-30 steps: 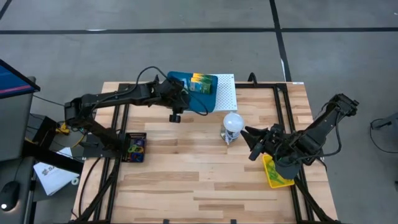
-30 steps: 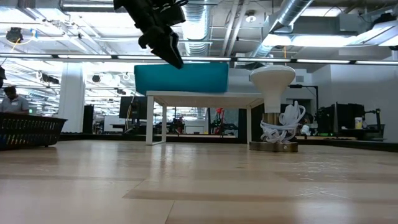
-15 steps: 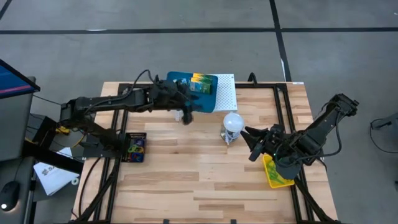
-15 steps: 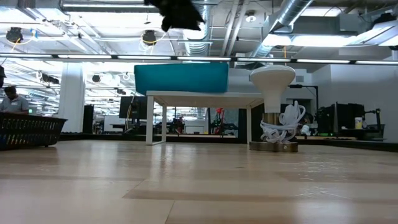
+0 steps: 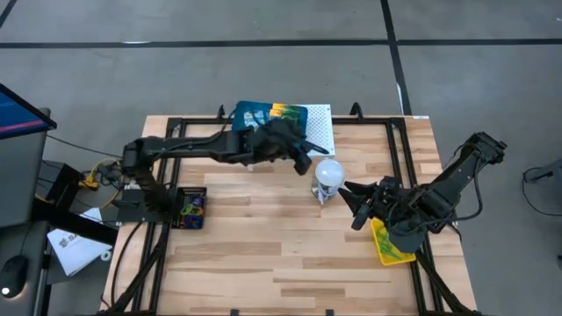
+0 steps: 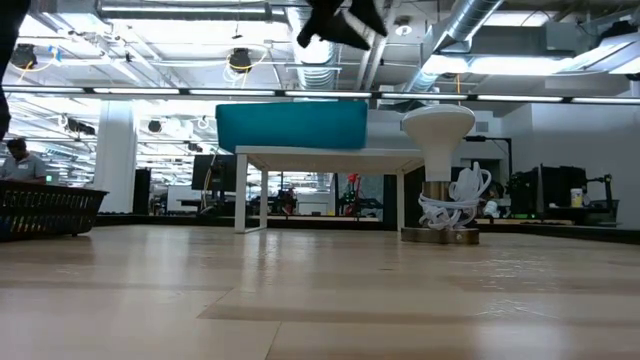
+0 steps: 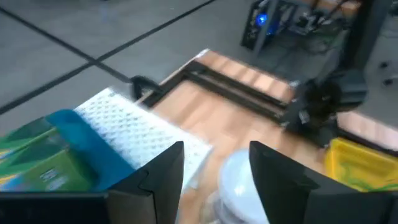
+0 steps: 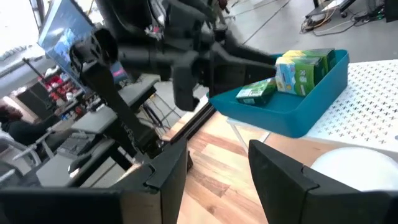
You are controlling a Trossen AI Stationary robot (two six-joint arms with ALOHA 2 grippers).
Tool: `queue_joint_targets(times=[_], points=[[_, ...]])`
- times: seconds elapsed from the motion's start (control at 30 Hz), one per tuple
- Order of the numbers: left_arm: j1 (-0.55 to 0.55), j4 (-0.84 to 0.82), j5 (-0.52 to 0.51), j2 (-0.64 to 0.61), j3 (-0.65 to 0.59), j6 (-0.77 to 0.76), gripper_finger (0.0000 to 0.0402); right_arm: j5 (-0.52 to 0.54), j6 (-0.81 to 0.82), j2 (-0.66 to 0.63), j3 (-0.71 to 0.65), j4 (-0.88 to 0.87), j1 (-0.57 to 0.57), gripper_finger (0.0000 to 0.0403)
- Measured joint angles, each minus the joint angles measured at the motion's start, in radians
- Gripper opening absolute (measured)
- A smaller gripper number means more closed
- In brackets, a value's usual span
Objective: Pick & Place Office Desk Supplies
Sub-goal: Put the blue bin with crayon boxes on the shelf
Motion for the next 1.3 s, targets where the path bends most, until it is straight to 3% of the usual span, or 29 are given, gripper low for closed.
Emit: queue_joint_targets(times=[0.17, 0.33, 1.3], points=[[0.030, -0.119, -0.056, 0.096, 0.133, -0.134, 0.0184, -0.023, -0.014, 0.000, 0.000, 0.001, 0.007, 0.0168], [0.077, -0.217, -0.027, 0.162, 0.201, -0.255, 0.0181, -0.027, -0.018, 0.000, 0.000, -0.002, 0.019, 0.0168], [0.082, -0.245, 0.023, 0.218, 0.175, -0.307, 0.0177, -0.034, -0.055, 0.000, 0.000, -0.004, 0.034, 0.0168]])
